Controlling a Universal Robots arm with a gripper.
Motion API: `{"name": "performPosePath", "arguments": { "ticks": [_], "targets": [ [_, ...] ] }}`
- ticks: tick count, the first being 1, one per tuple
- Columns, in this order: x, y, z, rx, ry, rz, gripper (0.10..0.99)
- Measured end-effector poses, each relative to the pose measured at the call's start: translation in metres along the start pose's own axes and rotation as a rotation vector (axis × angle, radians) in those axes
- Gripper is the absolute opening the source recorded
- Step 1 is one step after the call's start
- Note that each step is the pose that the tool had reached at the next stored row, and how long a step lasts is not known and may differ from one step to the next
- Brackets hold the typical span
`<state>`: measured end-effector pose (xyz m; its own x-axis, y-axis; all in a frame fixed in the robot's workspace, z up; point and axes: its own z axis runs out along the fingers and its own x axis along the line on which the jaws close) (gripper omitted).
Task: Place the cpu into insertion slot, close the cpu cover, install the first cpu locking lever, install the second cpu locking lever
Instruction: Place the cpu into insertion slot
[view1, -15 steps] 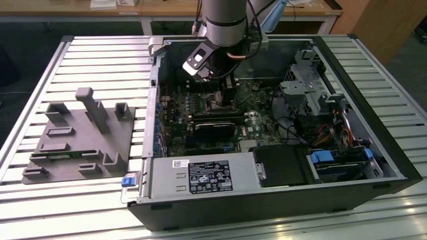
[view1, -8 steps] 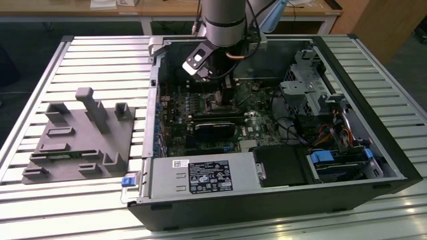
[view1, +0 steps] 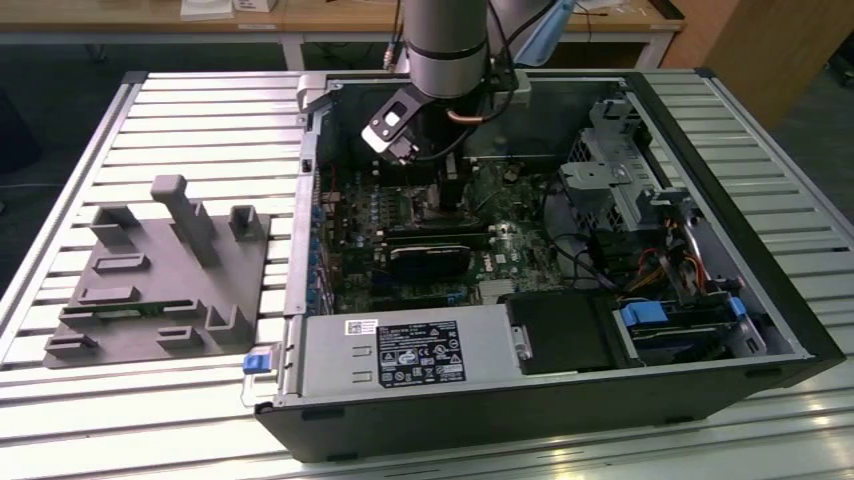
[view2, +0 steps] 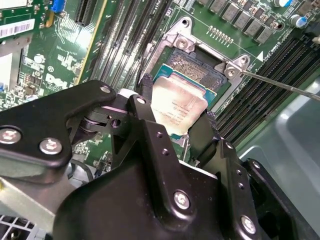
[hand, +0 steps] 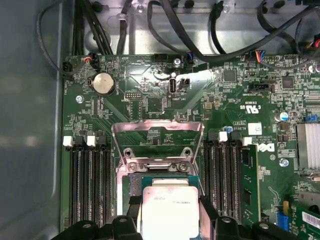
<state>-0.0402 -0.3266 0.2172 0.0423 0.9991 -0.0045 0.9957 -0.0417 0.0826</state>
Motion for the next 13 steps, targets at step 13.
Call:
{"name": "performPosePath", "arguments": {
  "ticks": [13],
  "targets": [
    [0.0045, -0.0051, 0.0095, -0.002, 0.0003, -0.001, 0.537]
  ]
}}
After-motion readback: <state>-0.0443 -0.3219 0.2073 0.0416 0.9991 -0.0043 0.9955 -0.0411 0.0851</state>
